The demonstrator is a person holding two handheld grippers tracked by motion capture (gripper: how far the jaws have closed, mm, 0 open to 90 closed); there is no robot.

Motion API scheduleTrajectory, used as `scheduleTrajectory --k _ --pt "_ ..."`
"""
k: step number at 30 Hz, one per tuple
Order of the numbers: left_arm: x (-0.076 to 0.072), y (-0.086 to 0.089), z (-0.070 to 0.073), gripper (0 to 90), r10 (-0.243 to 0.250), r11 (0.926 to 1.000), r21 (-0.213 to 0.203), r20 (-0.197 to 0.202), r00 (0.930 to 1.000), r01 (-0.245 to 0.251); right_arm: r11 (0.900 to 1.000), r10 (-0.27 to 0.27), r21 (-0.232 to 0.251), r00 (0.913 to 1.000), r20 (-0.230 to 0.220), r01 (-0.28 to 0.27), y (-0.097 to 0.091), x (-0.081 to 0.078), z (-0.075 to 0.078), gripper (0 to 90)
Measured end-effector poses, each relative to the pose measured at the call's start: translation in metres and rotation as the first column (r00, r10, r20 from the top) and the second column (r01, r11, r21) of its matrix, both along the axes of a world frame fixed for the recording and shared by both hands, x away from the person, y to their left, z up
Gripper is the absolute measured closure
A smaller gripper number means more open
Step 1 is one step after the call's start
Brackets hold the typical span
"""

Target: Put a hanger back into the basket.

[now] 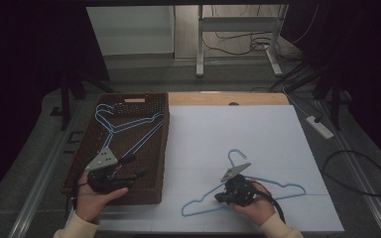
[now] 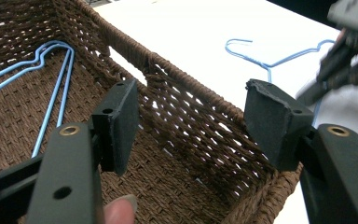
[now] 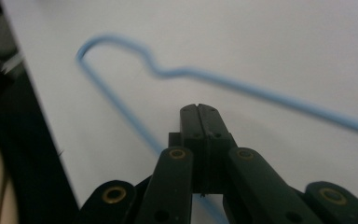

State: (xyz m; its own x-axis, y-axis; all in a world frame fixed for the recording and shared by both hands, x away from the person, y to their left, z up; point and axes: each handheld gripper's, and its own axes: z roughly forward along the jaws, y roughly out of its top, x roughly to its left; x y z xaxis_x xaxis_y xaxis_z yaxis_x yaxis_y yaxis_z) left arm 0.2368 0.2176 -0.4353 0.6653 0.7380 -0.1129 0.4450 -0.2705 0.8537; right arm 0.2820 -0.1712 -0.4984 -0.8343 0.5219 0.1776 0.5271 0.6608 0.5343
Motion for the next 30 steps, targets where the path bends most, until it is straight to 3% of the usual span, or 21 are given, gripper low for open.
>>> scheduleTrajectory --k 2,4,9,12,15,17,20,22,23,30 --pt "0.000 0.000 0.000 37.0 -0.001 1.0000 -0.001 0.000 1.0000 0.001 0.9971 -0.074 0.021 0.9963 0.044 0.073 -0.013 0.006 0.010 90.0" --pt "0.000 0.000 0.000 37.0 -0.002 1.0000 0.000 -0.001 1.0000 0.002 0.9901 -0.140 0.024 0.9862 0.089 0.138 -0.024 0.011 0.017 90.0" --pt "0.000 -0.001 0.000 36.9 -0.004 1.0000 -0.001 -0.001 1.0000 0.004 0.9591 -0.283 0.028 0.9478 0.147 0.282 -0.050 0.026 0.028 89.2" --pt "0.000 -0.002 -0.001 36.9 -0.008 1.0000 0.001 -0.002 1.0000 0.008 0.9404 -0.338 0.020 0.9279 0.157 0.339 -0.056 0.039 0.033 66.9" --pt "0.000 -0.003 -0.002 36.8 -0.009 1.0000 0.000 -0.004 1.0000 0.009 0.9353 -0.350 0.008 0.9230 0.159 0.354 -0.054 0.054 0.038 60.1" --pt "0.000 -0.004 -0.002 36.8 -0.014 0.9999 0.001 -0.004 0.9999 0.014 0.9370 -0.341 -0.034 0.9313 0.129 0.348 -0.046 0.069 0.038 52.3" --pt "0.000 -0.004 -0.002 36.8 -0.015 0.9999 0.000 -0.005 0.9999 0.015 0.9355 -0.337 -0.074 0.9354 0.107 0.345 -0.036 0.084 0.034 47.7" --pt "0.000 -0.004 -0.002 36.8 -0.015 0.9999 0.001 -0.005 0.9999 0.015 0.9335 -0.339 -0.090 0.9359 0.096 0.347 -0.033 0.090 0.032 46.0" --pt "0.000 -0.004 -0.002 36.8 -0.015 0.9999 0.001 -0.006 0.9999 0.015 0.9290 -0.342 -0.127 0.9375 0.066 0.348 -0.026 0.103 0.026 45.6" --pt "0.001 -0.004 -0.003 36.7 -0.017 0.9998 0.003 -0.008 0.9998 0.017 0.9134 -0.352 -0.205 0.9353 0.037 0.352 -0.011 0.124 0.011 49.6"
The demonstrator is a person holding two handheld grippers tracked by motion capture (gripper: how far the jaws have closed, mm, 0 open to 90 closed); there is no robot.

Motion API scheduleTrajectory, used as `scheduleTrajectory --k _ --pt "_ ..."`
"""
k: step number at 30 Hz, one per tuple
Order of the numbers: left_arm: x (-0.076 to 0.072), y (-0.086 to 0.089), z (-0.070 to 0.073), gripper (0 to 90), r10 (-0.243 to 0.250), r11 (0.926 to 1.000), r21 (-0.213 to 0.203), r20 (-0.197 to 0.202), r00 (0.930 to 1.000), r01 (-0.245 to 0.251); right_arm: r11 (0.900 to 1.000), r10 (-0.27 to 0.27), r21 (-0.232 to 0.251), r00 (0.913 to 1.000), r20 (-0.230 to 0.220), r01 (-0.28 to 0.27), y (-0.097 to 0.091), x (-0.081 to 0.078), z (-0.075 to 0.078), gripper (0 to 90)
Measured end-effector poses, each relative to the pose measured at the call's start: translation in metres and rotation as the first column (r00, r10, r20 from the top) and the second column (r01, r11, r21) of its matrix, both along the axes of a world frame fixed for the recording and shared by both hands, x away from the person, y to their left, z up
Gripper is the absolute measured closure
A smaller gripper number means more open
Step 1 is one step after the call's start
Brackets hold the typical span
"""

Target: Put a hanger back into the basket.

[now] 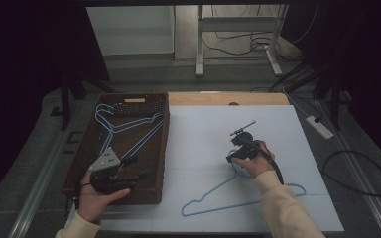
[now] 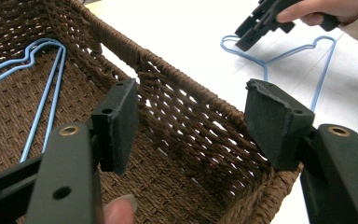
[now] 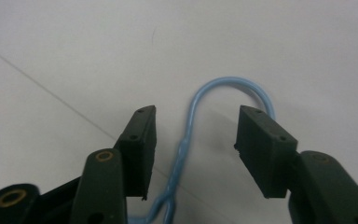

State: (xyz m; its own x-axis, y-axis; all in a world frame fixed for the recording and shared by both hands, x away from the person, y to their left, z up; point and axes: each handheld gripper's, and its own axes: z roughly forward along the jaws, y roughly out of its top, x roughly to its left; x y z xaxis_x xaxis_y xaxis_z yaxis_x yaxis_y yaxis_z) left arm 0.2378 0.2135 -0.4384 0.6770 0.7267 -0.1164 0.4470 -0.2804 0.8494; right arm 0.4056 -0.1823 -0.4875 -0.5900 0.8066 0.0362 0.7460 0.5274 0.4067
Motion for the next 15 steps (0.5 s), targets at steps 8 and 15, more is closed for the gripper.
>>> scheduleTrajectory --k 8,15 --pt "0.000 0.000 0.000 36.7 0.000 1.0000 -0.001 0.000 1.0000 0.000 0.9944 -0.020 -0.104 0.9993 -0.032 0.016 0.020 0.011 -0.010 58.4" --pt "-0.001 0.000 0.000 36.6 -0.001 1.0000 0.000 0.003 1.0000 0.001 0.9877 -0.069 -0.145 0.9948 -0.075 0.057 0.029 0.011 -0.008 79.4"
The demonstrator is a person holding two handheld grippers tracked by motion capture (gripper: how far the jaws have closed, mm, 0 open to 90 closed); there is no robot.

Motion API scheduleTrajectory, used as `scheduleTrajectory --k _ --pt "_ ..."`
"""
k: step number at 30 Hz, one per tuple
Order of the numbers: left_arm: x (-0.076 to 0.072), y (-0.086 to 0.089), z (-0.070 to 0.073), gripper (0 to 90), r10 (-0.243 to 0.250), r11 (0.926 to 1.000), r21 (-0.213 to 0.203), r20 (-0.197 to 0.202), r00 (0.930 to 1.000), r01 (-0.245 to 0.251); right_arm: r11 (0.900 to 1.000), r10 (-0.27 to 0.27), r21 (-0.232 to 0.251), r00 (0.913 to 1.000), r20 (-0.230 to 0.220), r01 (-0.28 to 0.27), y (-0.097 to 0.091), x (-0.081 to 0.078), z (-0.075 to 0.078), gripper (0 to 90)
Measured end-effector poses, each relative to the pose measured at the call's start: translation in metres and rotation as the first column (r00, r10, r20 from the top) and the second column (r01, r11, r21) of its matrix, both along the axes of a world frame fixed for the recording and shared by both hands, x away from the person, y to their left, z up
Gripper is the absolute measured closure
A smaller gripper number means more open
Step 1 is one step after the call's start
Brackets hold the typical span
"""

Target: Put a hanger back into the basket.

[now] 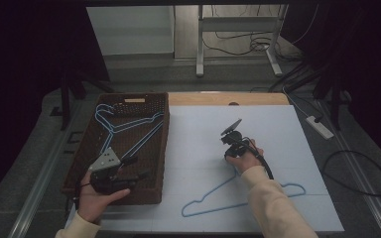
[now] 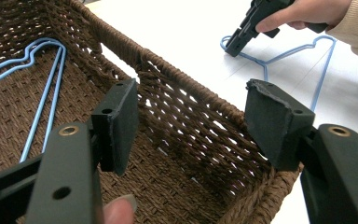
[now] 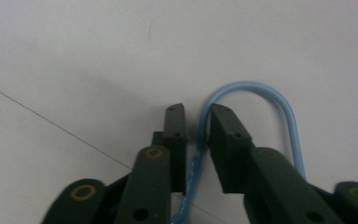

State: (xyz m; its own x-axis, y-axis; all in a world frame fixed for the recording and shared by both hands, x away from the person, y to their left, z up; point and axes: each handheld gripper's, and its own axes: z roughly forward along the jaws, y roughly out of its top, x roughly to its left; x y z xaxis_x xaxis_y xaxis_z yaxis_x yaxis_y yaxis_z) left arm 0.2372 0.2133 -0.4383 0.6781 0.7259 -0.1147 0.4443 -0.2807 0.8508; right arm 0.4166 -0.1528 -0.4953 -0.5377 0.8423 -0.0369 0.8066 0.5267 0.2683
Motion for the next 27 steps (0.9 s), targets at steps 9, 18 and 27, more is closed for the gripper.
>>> scheduleTrajectory --k 9,18,27 --pt "-0.001 0.001 0.002 36.6 0.001 1.0000 -0.003 0.007 1.0000 -0.001 0.9999 -0.010 0.007 0.9998 0.018 0.010 0.002 -0.004 0.001 87.7" --pt "-0.001 -0.002 0.003 36.7 0.001 1.0000 -0.002 0.006 1.0000 -0.001 0.9915 0.011 0.127 0.9920 0.125 -0.027 -0.012 -0.021 0.024 87.7" --pt "-0.003 -0.013 0.003 36.3 -0.013 0.9999 -0.006 -0.008 0.9999 0.013 0.9755 0.030 0.206 0.9749 0.220 -0.076 -0.017 -0.040 0.038 87.7"
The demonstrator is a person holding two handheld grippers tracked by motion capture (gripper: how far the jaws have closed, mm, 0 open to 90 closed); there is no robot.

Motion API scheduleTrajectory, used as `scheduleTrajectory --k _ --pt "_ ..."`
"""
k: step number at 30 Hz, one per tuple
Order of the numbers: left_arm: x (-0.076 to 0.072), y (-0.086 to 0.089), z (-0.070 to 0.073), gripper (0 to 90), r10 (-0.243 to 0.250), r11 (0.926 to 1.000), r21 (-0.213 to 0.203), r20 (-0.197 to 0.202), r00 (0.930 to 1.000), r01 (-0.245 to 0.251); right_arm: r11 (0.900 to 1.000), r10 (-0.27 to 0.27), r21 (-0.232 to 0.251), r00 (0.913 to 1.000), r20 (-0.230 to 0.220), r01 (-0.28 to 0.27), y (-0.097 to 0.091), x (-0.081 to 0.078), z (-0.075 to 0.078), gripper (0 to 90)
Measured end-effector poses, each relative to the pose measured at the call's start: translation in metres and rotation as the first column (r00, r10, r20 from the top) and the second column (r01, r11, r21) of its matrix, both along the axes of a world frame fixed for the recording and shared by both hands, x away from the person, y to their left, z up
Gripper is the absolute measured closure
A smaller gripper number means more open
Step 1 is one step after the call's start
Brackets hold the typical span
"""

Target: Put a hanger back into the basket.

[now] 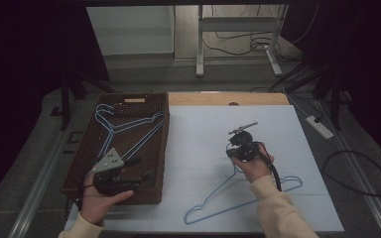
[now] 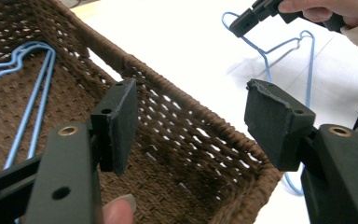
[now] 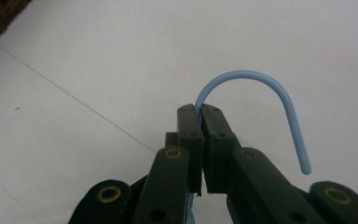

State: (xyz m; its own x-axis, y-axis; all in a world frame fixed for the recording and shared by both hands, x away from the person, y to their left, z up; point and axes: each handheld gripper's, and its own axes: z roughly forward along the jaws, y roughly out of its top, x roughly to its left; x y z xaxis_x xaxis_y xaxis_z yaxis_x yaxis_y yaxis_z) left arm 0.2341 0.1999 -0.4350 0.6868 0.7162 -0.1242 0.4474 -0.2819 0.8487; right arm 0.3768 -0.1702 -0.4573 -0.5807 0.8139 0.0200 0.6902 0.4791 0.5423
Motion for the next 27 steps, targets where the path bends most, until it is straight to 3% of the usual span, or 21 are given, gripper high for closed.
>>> scheduleTrajectory --k 11,27 --pt "0.006 -0.029 -0.001 35.9 -0.055 0.9985 -0.002 -0.032 0.9980 0.055 0.9990 0.028 0.035 0.9987 0.042 -0.029 -0.001 -0.010 0.006 87.7" --pt "0.014 -0.078 0.000 34.7 -0.141 0.9897 0.008 -0.087 0.9861 0.143 0.9979 0.045 0.044 0.9957 0.080 -0.049 -0.002 -0.017 0.012 87.6"
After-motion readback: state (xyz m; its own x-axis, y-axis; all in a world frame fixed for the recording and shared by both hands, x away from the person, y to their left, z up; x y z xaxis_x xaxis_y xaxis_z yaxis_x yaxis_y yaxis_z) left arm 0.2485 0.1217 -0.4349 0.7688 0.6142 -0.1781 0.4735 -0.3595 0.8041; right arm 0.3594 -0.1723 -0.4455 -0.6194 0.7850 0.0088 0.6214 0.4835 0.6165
